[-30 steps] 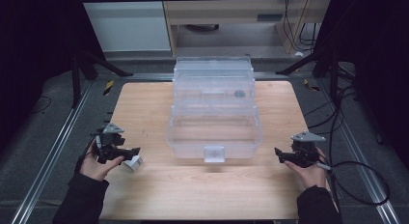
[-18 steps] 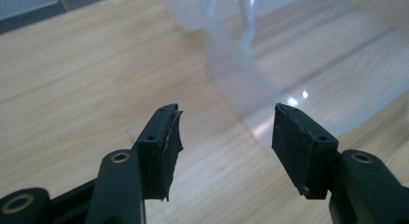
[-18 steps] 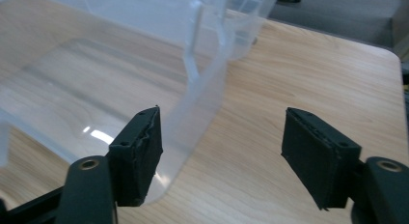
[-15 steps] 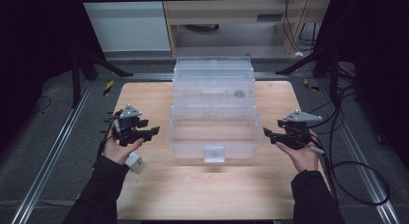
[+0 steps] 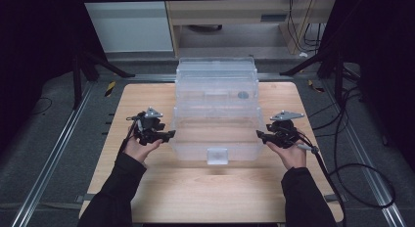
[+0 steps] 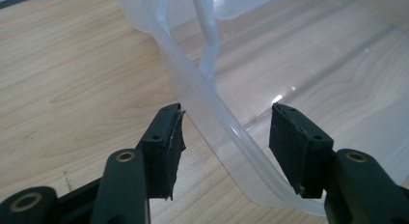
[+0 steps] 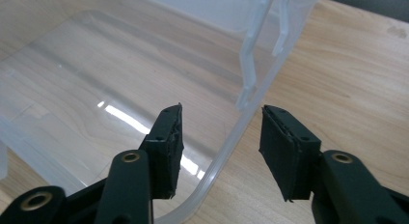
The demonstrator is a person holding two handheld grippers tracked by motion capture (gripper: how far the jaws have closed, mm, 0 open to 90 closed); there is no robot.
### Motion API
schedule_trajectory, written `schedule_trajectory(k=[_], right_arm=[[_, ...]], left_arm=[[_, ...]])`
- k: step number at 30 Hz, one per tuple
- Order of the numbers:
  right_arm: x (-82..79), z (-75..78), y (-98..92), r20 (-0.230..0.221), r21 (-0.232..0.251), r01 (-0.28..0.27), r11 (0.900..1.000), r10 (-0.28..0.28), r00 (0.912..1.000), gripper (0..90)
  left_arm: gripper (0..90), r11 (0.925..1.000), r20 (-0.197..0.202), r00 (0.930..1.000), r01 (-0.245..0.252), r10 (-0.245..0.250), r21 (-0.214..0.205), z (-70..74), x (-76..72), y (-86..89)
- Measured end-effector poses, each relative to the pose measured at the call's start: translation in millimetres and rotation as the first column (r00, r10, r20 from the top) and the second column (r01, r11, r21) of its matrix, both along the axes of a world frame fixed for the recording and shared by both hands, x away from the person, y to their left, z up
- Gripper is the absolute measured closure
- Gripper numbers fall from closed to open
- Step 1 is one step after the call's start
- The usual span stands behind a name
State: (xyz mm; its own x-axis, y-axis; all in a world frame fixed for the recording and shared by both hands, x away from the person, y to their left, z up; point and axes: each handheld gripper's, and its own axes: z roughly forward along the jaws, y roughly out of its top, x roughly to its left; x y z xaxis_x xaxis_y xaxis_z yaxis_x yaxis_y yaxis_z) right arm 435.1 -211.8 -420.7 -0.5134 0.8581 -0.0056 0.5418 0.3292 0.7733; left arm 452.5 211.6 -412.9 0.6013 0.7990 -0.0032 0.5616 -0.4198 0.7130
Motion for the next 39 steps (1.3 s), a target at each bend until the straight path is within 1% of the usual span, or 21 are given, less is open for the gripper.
schedule_trajectory(k=[1,3,6,8,9,10,11,12,13,15,18,20,24,26,33,37,39], right_arm=[[1.0,-1.6,0.3,-0.007,-0.007,-0.004,1.0,0.004,1.0,53.7],[1.7,-4.4,0.9,-0.021,-0.008,-0.004,1.0,0.004,0.9998,56.2],[2.6,-7.2,-0.1,-0.027,-0.012,-0.009,0.9999,0.008,0.9996,58.6],[2.6,-8.1,-0.1,-0.036,-0.007,-0.003,1.0,0.003,0.9994,59.0],[2.4,-8.2,0.8,-0.044,-0.005,-0.002,1.0,0.001,0.999,59.5],[2.4,-8.2,0.8,-0.044,-0.005,-0.002,1.0,0.001,0.999,59.5],[2.2,-8.7,0.8,-0.038,-0.012,-0.002,0.9999,0.001,0.9993,59.7],[2.0,-9.0,1.1,-0.034,-0.013,-0.002,0.9999,0.001,0.9994,59.7],[2.0,-9.0,1.1,-0.034,-0.013,-0.002,0.9999,0.001,0.9994,59.7],[1.0,-9.8,1.3,-0.025,-0.021,-0.003,0.9998,0.003,0.9997,59.8],[-0.1,-10.5,2.0,-0.023,-0.02,0.001,0.9998,-0.001,0.9997,59.9],[-2.3,-11.2,3.1,-0.019,-0.021,0.002,0.9998,-0.002,0.9998,60.0],[-4.6,-11.6,3.9,-0.017,-0.015,-0.002,0.9999,0.001,0.9998,60.0],[-6.0,-11.7,4.6,-0.017,-0.014,-0.004,0.9999,0.003,0.9999,60.0],[-14.7,-12.5,10.5,-0.013,-0.005,-0.021,0.9998,0.021,0.9997,59.4],[-18.2,-12.5,12.3,-0.014,-0.005,-0.023,0.9997,0.023,0.9996,59.3],[-22.5,-12.7,13.8,-0.014,-0.006,-0.023,0.9997,0.023,0.9996,59.3]], left_arm=[[45.3,1.0,-0.005,1.0,0.003,-0.003,0.006,-1.8,0.7,-0.7],[45.3,1.0,-0.01,0.9999,0.005,-0.005,-0.003,-4.6,2.0,-1.7],[46.3,0.9999,-0.014,0.9998,0.013,-0.013,-0.003,-6.9,2.6,-3.7],[47.5,0.9996,-0.023,0.9993,0.029,-0.029,0.005,-8.5,2.8,-4.9],[50.2,0.9993,-0.026,0.9991,0.033,-0.032,0.016,-10.1,2.4,-6.5],[50.2,0.999,-0.029,0.9988,0.04,-0.039,0.021,-11.6,2.1,-7.9],[53.8,0.9986,-0.032,0.9982,0.05,-0.05,0.015,-12.1,1.7,-8.4],[53.8,0.9985,-0.034,0.9981,0.052,-0.051,0.018,-12.0,1.3,-9.1],[53.8,0.9985,-0.033,0.9982,0.05,-0.049,0.022,-11.8,1.0,-9.6],[54.8,0.9988,-0.04,0.9981,0.047,-0.047,0.016,-11.1,0.4,-8.9],[55.1,0.9992,-0.05,0.9979,0.041,-0.04,0.004,-10.6,-1.6,-7.8],[55.4,0.9993,-0.052,0.9979,0.038,-0.037,0.006,-10.4,-3.2,-7.7],[55.7,0.999,-0.057,0.9977,0.038,-0.036,0.025,-9.1,-6.3,-7.5],[55.8,0.9988,-0.058,0.9977,0.036,-0.034,0.034,-8.6,-8.6,-7.3],[55.6,0.9992,-0.062,0.9976,0.032,-0.03,0.024,-9.1,-20.3,1.0],[55.7,0.9993,-0.063,0.9976,0.03,-0.029,0.023,-9.2,-24.6,2.9],[55.6,0.9991,-0.066,0.9973,0.033,-0.032,0.024,-9.1,-27.2,3.8]])
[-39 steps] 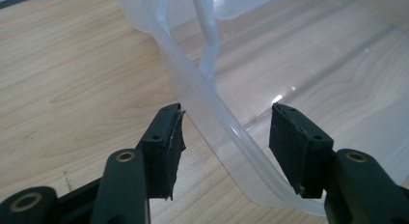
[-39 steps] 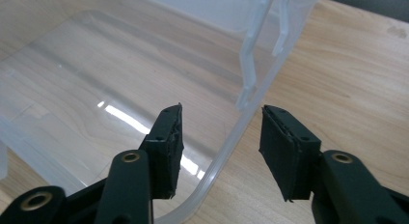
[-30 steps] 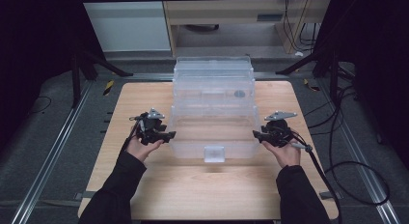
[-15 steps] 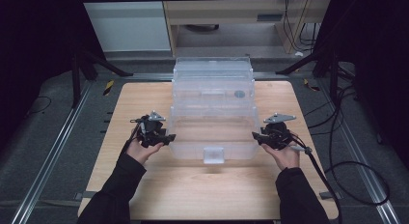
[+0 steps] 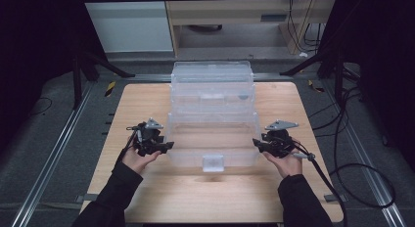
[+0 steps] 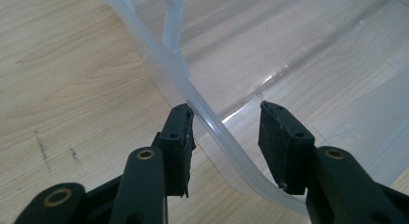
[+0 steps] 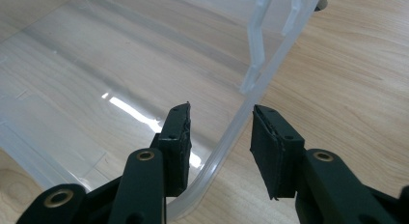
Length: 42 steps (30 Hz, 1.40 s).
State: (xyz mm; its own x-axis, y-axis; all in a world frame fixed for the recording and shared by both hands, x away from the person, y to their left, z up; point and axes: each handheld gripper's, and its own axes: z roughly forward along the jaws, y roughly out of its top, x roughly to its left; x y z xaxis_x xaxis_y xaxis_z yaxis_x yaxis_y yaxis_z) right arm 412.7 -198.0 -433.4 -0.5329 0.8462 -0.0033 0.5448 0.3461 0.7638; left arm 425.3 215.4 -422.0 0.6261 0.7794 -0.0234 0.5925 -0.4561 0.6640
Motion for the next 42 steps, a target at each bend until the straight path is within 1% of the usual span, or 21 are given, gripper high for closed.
schedule_trajectory(k=[5,8,10,12,13,14,16,19,21,22,23,24,26,30,32,33,35,36,37,40,42], right_arm=[[-3.3,0.0,1.3,-0.003,0.005,0.008,1.0,-0.008,1.0,59.4],[-3.0,0.1,1.0,-0.005,0.005,0.007,1.0,-0.007,1.0,58.7],[-3.1,1.2,-0.5,0.011,0.002,-0.014,0.9999,0.014,0.9998,55.2],[-4.3,5.2,-3.6,0.021,0.023,-0.011,0.9997,0.011,0.9997,50.7],[-5.5,8.3,-6.5,0.034,0.033,-0.007,0.9994,0.006,0.9994,48.2],[-7.7,12.5,-10.6,0.047,0.051,0.002,0.9987,-0.005,0.9989,45.7],[-11.0,18.2,-16.6,0.068,0.072,0.001,0.9974,-0.006,0.9976,42.4],[-15.8,25.4,-25.7,0.105,0.078,0.017,0.9968,-0.026,0.9941,37.2],[-17.3,27.1,-32.0,0.117,0.087,0.031,0.9958,-0.041,0.9923,35.2],[-16.9,25.5,-39.9,0.115,0.093,0.049,0.9945,-0.059,0.9916,33.5],[-16.9,25.5,-39.9,0.115,0.093,0.049,0.9945,-0.059,0.9916,33.5],[-16.9,22.2,-47.0,0.109,0.088,0.07,0.9937,-0.079,0.9909,31.5],[-17.3,20.0,-50.1,0.108,0.09,0.078,0.9929,-0.088,0.9903,30.4],[-18.8,9.8,-61.1,0.096,0.074,0.11,0.9911,-0.117,0.9885,26.8],[-20.0,3.8,-66.0,0.084,0.062,0.124,0.9903,-0.129,0.9881,25.0],[-22.3,-1.9,-70.4,0.068,0.053,0.14,0.9888,-0.143,0.9873,23.3],[-23.3,-5.0,-72.8,0.063,0.046,0.15,0.9876,-0.153,0.9862,22.7],[-24.9,-7.5,-74.5,0.053,0.052,0.159,0.9859,-0.162,0.9854,21.9],[-26.3,-10.2,-75.8,0.043,0.054,0.165,0.9848,-0.167,0.9849,21.3],[-29.7,-16.7,-78.4,0.037,0.033,0.166,0.9855,-0.167,0.9852,19.7],[-31.7,-19.5,-79.6,0.025,0.034,0.172,0.9846,-0.173,0.9847,18.6]], left_arm=[[55.4,1.0,-0.002,1.0,0.004,-0.004,-0.006,-0.2,-1.5,1.6],[53.8,0.9998,0.006,0.9998,0.018,-0.018,0.009,0.9,-1.4,1.8],[48.2,0.9998,0.01,0.9997,0.021,-0.021,0.002,4.9,-3.2,2.4],[46.7,0.9997,0.035,0.9991,0.026,-0.026,0.002,13.0,-7.3,5.0],[45.2,0.9998,0.052,0.9984,0.021,-0.02,-0.006,18.9,-9.7,7.7],[43.3,0.9998,0.06,0.9982,0.012,-0.012,-0.013,22.2,-11.2,9.5],[40.6,0.9998,0.09,0.9959,0.0,0.001,-0.018,31.1,-14.1,16.5],[37.9,0.9989,0.12,0.9924,-0.025,0.03,-0.038,40.7,-18.7,30.0],[36.4,0.9979,0.125,0.9912,-0.037,0.044,-0.052,43.6,-21.8,40.7],[34.7,0.9975,0.123,0.991,-0.047,0.053,-0.052,44.2,-23.2,46.3],[34.7,0.9967,0.13,0.9892,-0.06,0.067,-0.054,44.0,-24.7,51.7],[34.3,0.9959,0.13,0.9885,-0.071,0.077,-0.056,43.3,-25.9,57.5],[34.0,0.9951,0.122,0.9884,-0.084,0.09,-0.053,39.3,-28.1,67.2],[29.8,0.995,0.095,0.9905,-0.099,0.1,-0.016,29.4,-28.9,80.5],[28.8,0.9937,0.079,0.9905,-0.112,0.112,-0.003,26.7,-27.8,85.6],[27.6,0.993,0.071,0.9906,-0.118,0.117,0.009,23.5,-26.9,88.5],[26.8,0.9927,0.064,0.9909,-0.12,0.118,0.016,21.7,-26.4,89.5],[25.3,0.9923,0.06,0.9909,-0.122,0.12,0.022,20.2,-26.2,90.4],[24.5,0.9917,0.054,0.9906,-0.127,0.126,0.017,18.8,-26.2,92.1],[22.3,0.9906,0.034,0.9903,-0.135,0.134,0.02,16.3,-26.2,96.2],[21.4,0.9906,0.019,0.991,-0.133,0.132,0.033,14.0,-26.1,98.8]])
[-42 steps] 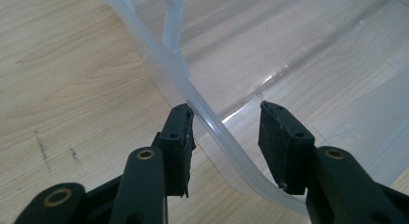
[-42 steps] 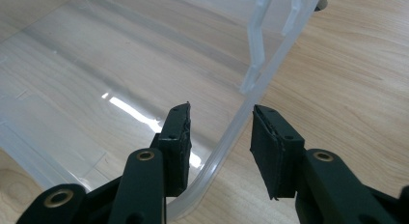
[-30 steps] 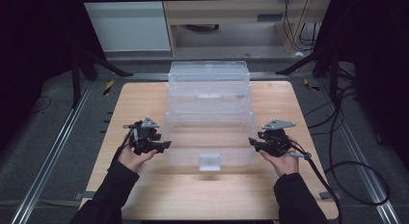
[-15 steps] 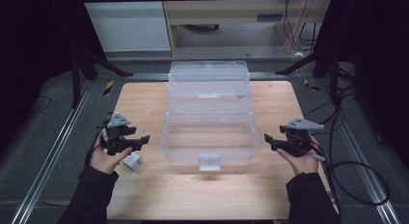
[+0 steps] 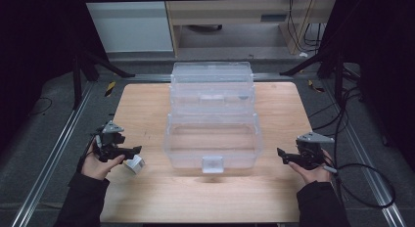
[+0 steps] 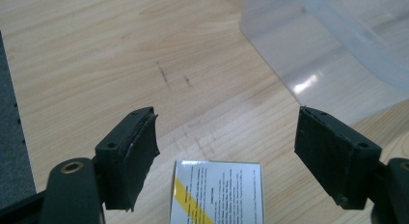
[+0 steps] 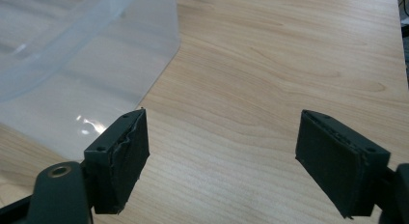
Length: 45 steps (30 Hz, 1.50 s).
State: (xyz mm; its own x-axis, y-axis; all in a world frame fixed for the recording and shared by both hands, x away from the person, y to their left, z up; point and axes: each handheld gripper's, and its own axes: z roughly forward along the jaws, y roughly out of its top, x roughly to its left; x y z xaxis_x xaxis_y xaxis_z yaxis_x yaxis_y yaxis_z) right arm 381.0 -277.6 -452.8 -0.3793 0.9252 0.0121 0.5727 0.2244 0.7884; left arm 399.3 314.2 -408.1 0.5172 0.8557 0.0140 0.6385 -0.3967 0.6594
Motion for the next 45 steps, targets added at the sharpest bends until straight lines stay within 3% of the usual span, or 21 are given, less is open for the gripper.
schedule_trajectory(k=[8,18,24,32,45], right_arm=[[-2.9,-7.7,-2.0,-0.022,-0.009,0.006,0.9999,-0.007,0.9997,17.6],[-7.9,-15.6,-1.3,-0.035,-0.032,-0.013,0.9994,0.011,0.9993,16.9],[-6.7,-18.0,-1.2,-0.051,-0.04,-0.012,0.9991,0.01,0.9986,16.4],[-4.6,-20.3,0.9,-0.056,-0.055,-0.026,0.9981,0.023,0.9982,16.1],[-1.8,-22.6,4.6,-0.07,-0.07,-0.044,0.9966,0.039,0.9968,16.1]], left_arm=[[15.6,0.999,-0.066,0.9973,0.035,-0.033,0.028,-5.9,-0.7,3.1],[12.6,0.9965,-0.111,0.9931,0.047,-0.039,0.069,-13.4,0.8,1.8],[11.3,0.993,-0.159,0.9859,0.069,-0.053,0.096,-20.3,2.3,-1.8],[11.4,0.9874,-0.221,0.9747,0.066,-0.033,0.144,-33.9,9.2,-3.9],[17.1,0.9783,-0.273,0.9612,0.094,-0.041,0.185,-46.4,15.7,-7.2]])
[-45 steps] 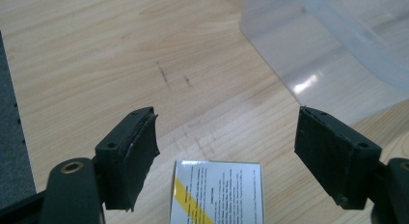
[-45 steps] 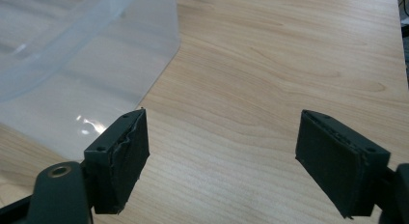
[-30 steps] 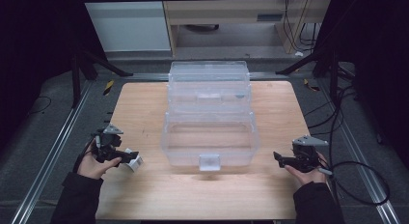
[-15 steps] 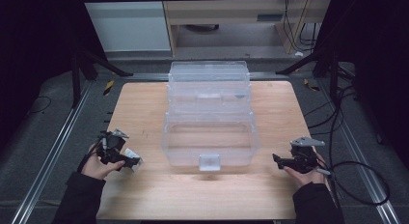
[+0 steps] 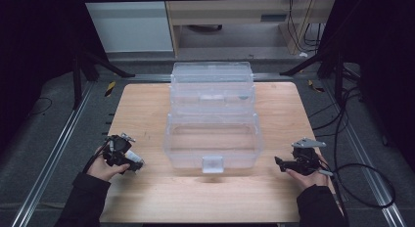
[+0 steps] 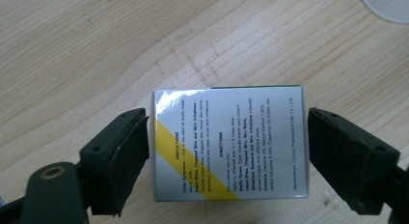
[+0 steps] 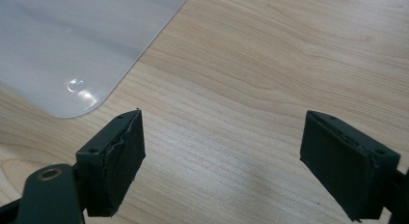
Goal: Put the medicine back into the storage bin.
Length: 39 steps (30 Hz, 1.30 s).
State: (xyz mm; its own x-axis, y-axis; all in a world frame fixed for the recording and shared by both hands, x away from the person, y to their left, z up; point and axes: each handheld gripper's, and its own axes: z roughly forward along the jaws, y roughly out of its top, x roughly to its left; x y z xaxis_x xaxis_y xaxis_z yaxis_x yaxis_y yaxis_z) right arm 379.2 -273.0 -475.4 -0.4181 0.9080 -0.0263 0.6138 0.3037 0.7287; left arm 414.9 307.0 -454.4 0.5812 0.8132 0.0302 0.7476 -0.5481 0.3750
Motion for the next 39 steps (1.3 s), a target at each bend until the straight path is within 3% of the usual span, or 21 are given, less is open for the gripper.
schedule_trajectory(k=[5,17,27,39], right_arm=[[0.5,-0.5,0.9,-0.004,-0.001,-0.004,1.0,0.004,1.0,16.1],[1.0,-1.1,2.0,-0.009,-0.004,-0.012,0.9999,0.012,0.9999,16.1],[0.8,-1.0,2.1,-0.009,-0.002,-0.012,0.9999,0.012,0.9999,16.0],[1.2,-0.7,1.6,-0.003,-0.005,-0.015,0.9999,0.015,0.9999,15.9]], left_arm=[[22.2,0.9995,-0.003,1.0,0.005,-0.005,0.031,-2.7,0.8,-4.1],[28.6,0.9993,-0.007,0.9999,-0.014,0.014,0.033,-1.4,1.6,-2.4],[28.8,0.999,0.066,0.9975,-0.021,0.024,-0.041,34.5,-9.6,-1.7],[28.8,0.9955,0.115,0.9933,0.021,-0.011,-0.092,59.9,-16.5,-15.6]])
